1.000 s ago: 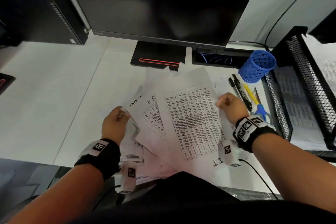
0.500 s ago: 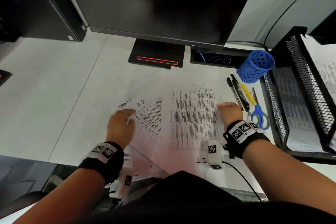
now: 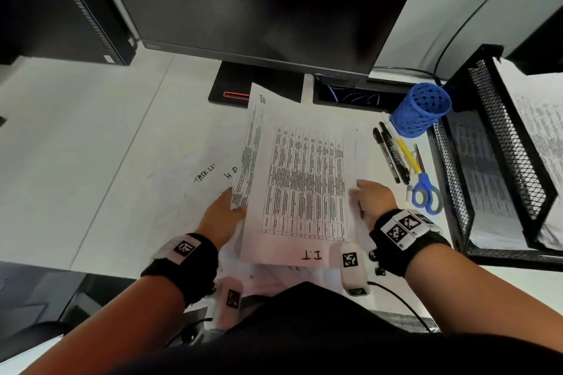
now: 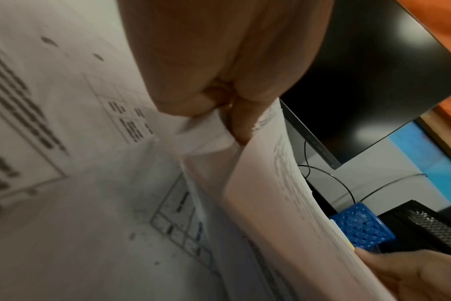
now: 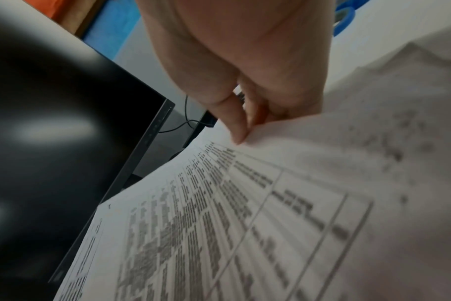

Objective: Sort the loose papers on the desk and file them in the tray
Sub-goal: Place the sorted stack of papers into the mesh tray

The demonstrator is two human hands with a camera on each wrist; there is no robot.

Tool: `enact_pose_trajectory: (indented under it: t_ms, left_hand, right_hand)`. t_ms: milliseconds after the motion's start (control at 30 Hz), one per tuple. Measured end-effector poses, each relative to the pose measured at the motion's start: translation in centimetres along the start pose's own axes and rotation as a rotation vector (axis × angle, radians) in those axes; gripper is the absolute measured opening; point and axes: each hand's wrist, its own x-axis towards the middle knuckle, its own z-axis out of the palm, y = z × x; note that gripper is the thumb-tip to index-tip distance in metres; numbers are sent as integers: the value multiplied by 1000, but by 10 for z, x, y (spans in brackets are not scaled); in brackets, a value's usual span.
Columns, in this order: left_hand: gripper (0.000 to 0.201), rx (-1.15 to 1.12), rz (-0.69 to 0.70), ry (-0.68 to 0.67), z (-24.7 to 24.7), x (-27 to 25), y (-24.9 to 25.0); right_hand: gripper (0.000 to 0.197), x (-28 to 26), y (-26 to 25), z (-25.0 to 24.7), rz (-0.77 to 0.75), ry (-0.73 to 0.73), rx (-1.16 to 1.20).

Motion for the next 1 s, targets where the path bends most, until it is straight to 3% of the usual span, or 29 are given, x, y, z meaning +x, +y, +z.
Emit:
enact_pose_trajectory:
  t_ms: [100, 200, 267, 367, 433, 533, 633, 700, 800, 867, 933, 1000]
  left_hand:
    - [36, -96, 13, -103, -6, -6, -7]
    - [38, -225, -1, -227, -9, -12, -13]
    - [39, -364, -55, -254, -15, -17, -14]
    - [52, -723, -91, -222, -32, -21, -16]
    - [56, -810, -65, -159, -43, -22, -11]
    - [40, -613, -18, 3, -49, -22, -11]
    - [55, -583, -12, 2, -52, -28, -18]
    - [61, -574, 18, -85, -54, -35, -24]
    - [45, -459, 71, -157, -53, -46, -29]
    - [28, -379, 65, -179, -54, -52, -30]
    - [18, -318, 64, -209, -57, -53, -30]
    - [20, -299, 79, -258, -58, -55, -30]
  right_hand:
    - [58, -3, 0, 6, -9, -29, -167]
    - [69, -6, -6, 14, 37, -72, -163]
    - [56, -10, -9, 15, -36, -90, -195]
    - [17, -24, -14, 16, -219, -116, -103]
    - [20, -34, -18, 20, -285, -149, -31]
    - [24, -45, -24, 30, -348, -285, -42]
    - [34, -39, -29, 29, -444, -390, -287]
    - [45, -27, -33, 21, -470, -262, -408]
    - [49, -7, -36, 9, -401, -1, -407]
    - [52, -1, -34, 10, -336, -5, -402]
    - [67, -3, -33, 15, -289, -68, -413]
    - [70, -9, -33, 23, -286, -121, -445]
